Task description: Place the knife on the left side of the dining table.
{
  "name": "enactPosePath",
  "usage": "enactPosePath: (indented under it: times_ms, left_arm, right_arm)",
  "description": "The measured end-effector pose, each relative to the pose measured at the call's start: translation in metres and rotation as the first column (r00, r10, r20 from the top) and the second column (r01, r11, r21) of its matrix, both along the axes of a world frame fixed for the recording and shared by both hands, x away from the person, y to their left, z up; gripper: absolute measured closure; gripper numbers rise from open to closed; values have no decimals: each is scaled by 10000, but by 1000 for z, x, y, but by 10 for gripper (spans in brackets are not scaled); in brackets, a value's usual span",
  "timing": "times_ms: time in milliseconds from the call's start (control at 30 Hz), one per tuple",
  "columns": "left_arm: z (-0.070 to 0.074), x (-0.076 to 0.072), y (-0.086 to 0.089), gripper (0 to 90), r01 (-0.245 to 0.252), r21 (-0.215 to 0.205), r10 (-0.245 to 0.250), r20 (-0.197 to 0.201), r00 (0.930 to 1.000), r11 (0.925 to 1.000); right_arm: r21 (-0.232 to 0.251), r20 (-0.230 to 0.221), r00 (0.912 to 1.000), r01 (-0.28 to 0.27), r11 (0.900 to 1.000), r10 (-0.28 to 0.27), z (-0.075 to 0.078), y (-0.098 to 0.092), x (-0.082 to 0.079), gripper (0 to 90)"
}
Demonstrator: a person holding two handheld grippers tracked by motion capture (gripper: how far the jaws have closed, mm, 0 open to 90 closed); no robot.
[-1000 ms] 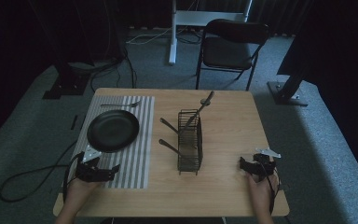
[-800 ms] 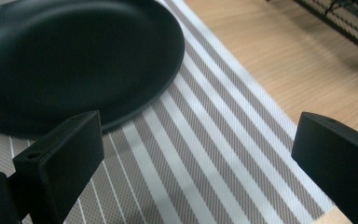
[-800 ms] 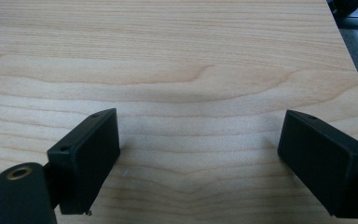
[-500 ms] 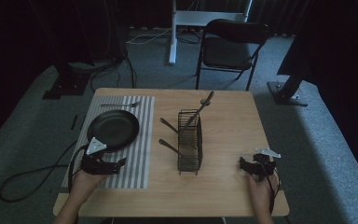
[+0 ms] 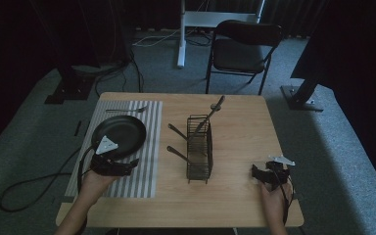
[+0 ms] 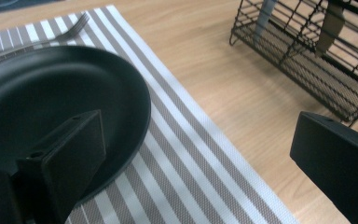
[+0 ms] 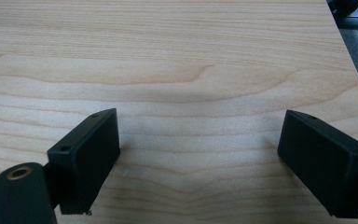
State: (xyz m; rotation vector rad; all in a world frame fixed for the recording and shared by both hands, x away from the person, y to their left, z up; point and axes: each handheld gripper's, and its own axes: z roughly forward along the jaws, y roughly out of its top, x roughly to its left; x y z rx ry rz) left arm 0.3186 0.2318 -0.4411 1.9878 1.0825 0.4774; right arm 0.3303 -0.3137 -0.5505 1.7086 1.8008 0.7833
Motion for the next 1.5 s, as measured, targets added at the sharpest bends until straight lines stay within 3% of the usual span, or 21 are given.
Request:
enactPosePath:
  times_ms: [167,700,867,1500]
  left_arm:
    - [8,6,-11,40,376,51,-376,174,9991,9993]
    - [32,20,-34,41,891,-128,-883,538,9946,9959]
    - [40,27,-43,41,1246,-140,-1235,632,9903,9921]
    - [60,44,-75,59,1630,-80,-1619,785,9837,9866]
  right_arm:
    - [0,0,10000,1,10000,-1,0,0,0,118]
    - [2,0,10000,1,10000,-1,0,0,0,118]
    - [6,-1,10000,8,10000,-8,0,0,0,119]
    - [1,32,10000,27,10000,-27,0,0,0,120]
